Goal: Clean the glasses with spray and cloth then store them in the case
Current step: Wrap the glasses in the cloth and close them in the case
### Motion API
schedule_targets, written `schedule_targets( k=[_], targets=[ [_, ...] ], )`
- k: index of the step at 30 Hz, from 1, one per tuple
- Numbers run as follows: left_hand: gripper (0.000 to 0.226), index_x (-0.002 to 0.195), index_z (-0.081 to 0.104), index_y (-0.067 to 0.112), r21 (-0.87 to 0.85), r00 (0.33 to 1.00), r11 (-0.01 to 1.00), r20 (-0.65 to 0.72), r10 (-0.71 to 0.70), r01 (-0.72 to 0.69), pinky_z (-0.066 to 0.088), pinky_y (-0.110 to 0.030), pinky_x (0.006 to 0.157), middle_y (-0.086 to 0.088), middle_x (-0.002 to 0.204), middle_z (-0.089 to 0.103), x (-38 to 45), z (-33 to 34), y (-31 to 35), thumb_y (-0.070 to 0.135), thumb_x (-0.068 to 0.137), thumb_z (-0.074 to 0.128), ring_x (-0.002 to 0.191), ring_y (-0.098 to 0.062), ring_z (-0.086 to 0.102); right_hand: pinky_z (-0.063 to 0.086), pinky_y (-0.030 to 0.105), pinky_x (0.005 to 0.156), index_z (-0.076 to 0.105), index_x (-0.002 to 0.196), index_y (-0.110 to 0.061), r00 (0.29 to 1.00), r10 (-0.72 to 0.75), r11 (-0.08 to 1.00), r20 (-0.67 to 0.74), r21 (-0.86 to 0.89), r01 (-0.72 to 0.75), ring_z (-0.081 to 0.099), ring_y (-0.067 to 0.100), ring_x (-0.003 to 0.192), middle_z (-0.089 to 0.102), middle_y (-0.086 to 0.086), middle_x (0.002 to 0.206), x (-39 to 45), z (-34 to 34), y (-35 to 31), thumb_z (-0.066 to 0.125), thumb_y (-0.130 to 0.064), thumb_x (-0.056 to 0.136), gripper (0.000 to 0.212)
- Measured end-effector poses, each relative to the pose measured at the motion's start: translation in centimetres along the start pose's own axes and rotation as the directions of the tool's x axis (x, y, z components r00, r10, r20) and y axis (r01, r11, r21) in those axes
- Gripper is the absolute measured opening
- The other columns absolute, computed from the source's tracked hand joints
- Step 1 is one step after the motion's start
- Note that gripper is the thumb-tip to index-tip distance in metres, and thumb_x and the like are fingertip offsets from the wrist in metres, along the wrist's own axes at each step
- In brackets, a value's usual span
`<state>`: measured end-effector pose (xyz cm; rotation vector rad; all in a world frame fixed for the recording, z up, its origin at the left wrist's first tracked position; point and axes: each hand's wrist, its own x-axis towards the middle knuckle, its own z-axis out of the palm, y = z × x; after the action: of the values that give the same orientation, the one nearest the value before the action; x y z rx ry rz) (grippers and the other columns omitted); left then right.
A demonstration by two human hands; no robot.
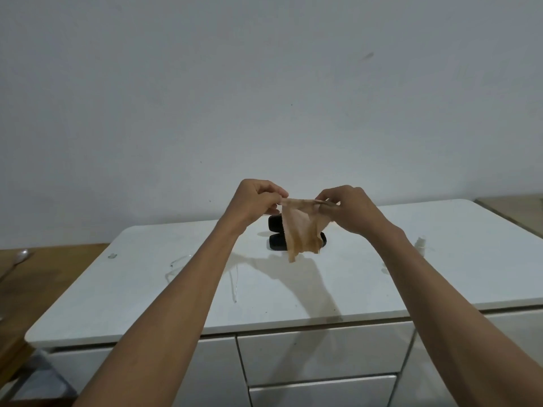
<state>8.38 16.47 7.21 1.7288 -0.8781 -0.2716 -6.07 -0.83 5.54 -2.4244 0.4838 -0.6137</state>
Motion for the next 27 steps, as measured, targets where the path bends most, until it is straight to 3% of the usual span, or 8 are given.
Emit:
schedule_targets(
  k=[2,4,7,14,18,22,24,27],
  targets=[
    [0.012,0.092,0.077,0.004,0.055,1.000,0.998,0.010,0.017,-0.018,0.062,-0.033,0.080,-0.006,0.081,0.071,0.0,-0.1,-0.1,0.000,0.080,0.075,0.076,-0.019,0.068,0.044,0.028,0.059,0.077,0.093,-0.024,1.000,-0.025,0.998,-0.011,-0.064,0.025,0.061,0.015,0.071,0.071,-0.003,0.085,0.4,0.1,0.3,0.062,-0.027,0.096,0.016],
    [0.013,0.087,0.078,0.010,0.179,0.999,0.983,-0.020,0.039,-0.034,0.061,-0.033,0.079,-0.007,0.081,0.073,0.2,0.1,-0.6,0.005,0.076,0.081,0.077,-0.022,0.071,0.042,0.026,0.056,0.077,0.094,-0.017,0.999,-0.031,0.996,-0.022,-0.082,0.029,0.059,0.017,0.068,0.069,0.000,0.079,0.7,0.4,0.6,0.062,-0.024,0.097,0.017],
    [0.007,0.080,0.077,0.014,0.282,0.994,0.959,-0.083,0.067,-0.041,0.062,-0.038,0.080,-0.011,0.081,0.074,0.7,0.4,-1.5,0.010,0.078,0.083,0.075,-0.026,0.071,0.038,0.021,0.053,0.074,0.101,-0.016,0.997,-0.002,1.000,-0.072,0.001,0.002,0.056,0.005,0.061,0.064,-0.005,0.067,0.9,0.7,1.0,0.070,-0.015,0.092,0.010],
    [0.017,0.083,0.079,0.014,0.299,0.996,0.954,-0.092,0.000,0.027,0.063,-0.046,0.080,-0.004,0.090,0.076,1.0,0.2,-3.0,0.029,0.090,0.074,0.086,-0.036,0.071,0.051,0.028,0.066,0.076,0.086,-0.016,0.978,-0.011,0.997,-0.210,0.076,0.027,0.069,0.018,0.073,0.071,-0.003,0.072,1.3,1.7,2.5,0.070,-0.014,0.090,0.007],
    [0.018,0.085,0.076,0.007,0.236,0.994,0.971,-0.110,0.006,0.020,0.064,-0.046,0.076,-0.005,0.085,0.073,1.5,0.2,-4.0,0.023,0.092,0.073,0.074,-0.029,0.066,0.038,0.023,0.060,0.078,0.091,-0.013,0.973,-0.024,1.000,-0.231,0.004,0.026,0.057,0.004,0.066,0.068,-0.006,0.075,1.9,2.3,3.1,0.063,-0.020,0.098,0.018],
    [0.014,0.085,0.076,0.007,0.201,0.989,0.980,-0.142,0.045,-0.016,0.061,-0.047,0.072,-0.006,0.078,0.072,2.0,0.0,-4.3,0.019,0.092,0.072,0.071,-0.021,0.062,0.036,0.019,0.059,0.078,0.096,-0.011,0.967,-0.049,0.999,-0.249,-0.031,0.042,0.053,0.003,0.065,0.067,-0.004,0.078,2.5,2.2,2.9,0.057,-0.029,0.102,0.028],
    [0.011,0.086,0.077,0.009,0.192,0.988,0.981,-0.138,0.063,-0.036,0.061,-0.043,0.070,-0.002,0.076,0.072,1.9,-0.2,-4.4,0.017,0.091,0.073,0.071,-0.015,0.064,0.038,0.019,0.060,0.078,0.095,-0.014,0.978,-0.035,0.999,-0.207,0.018,0.040,0.055,0.003,0.066,0.066,-0.010,0.077,2.3,1.8,2.7,0.058,-0.029,0.101,0.025],
    [0.005,0.085,0.080,0.013,0.237,0.999,0.971,0.009,0.031,-0.033,0.057,-0.033,0.066,0.003,0.073,0.072,1.2,-0.6,-5.2,0.011,0.088,0.076,0.066,-0.005,0.064,0.054,0.032,0.065,0.078,0.087,-0.021,0.998,0.041,0.985,0.047,0.165,-0.048,0.066,0.016,0.077,0.073,0.000,0.083,1.4,1.5,3.3,0.066,-0.031,0.096,0.018]
  ],
)
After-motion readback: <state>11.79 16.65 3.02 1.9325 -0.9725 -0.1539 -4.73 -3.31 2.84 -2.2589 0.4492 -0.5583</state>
